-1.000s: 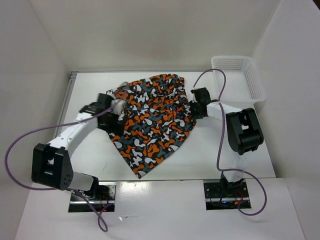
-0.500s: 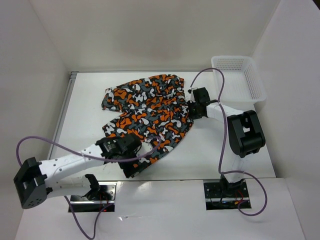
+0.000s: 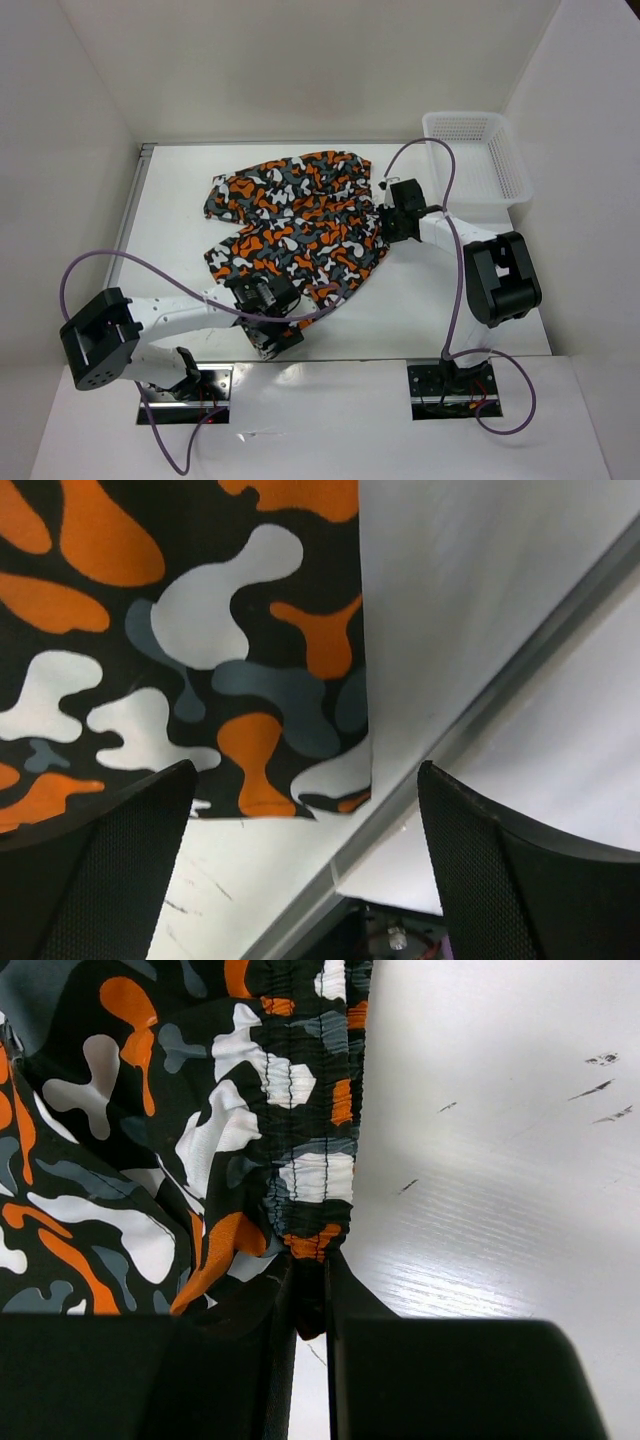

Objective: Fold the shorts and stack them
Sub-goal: Flatten the shorts out

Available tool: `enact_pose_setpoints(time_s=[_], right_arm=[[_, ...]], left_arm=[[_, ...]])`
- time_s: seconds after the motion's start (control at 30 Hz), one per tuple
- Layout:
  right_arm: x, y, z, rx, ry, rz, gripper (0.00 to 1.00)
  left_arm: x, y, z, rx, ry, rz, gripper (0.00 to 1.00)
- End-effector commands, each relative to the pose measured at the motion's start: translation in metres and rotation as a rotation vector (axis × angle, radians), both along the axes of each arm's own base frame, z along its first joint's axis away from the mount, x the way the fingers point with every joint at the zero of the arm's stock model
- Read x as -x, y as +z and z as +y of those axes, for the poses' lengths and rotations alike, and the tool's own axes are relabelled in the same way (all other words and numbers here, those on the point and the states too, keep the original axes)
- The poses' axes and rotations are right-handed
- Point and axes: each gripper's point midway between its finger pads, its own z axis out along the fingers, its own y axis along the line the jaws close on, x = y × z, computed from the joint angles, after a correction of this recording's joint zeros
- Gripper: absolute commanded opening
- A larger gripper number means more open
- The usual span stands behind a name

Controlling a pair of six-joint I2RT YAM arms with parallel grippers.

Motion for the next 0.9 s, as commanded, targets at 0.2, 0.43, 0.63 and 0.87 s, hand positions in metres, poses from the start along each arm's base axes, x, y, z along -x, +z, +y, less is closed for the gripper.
enact_pose_setpoints(time_s=[0.2,0.43,0.63,0.87], right_arm=[[-0.006,0.015,-0.001,-0.009,-0.005,-0.059,0.0],[-0.002,0.016,0.002,-0.022,0.02,-0.056,0.0],[-0.07,0.109,0.025,-0.083,0.049,-0.259,0.0],[-0.166,0.371,0.04,-0.232,-0.049,-0.814,0.0]], left_arm=[[-0.014,-0.031,0.007,-0.031,0.008,-0.099,0.51],[-0.016,-0.031,0.006,-0.029,0.01,-0.111,0.0],[-0.185,0.043,0.022,0.046,0.464,-0.458,0.0],[-0.401,0.405,0.101,0.489,0.872,-1.115,0.0]])
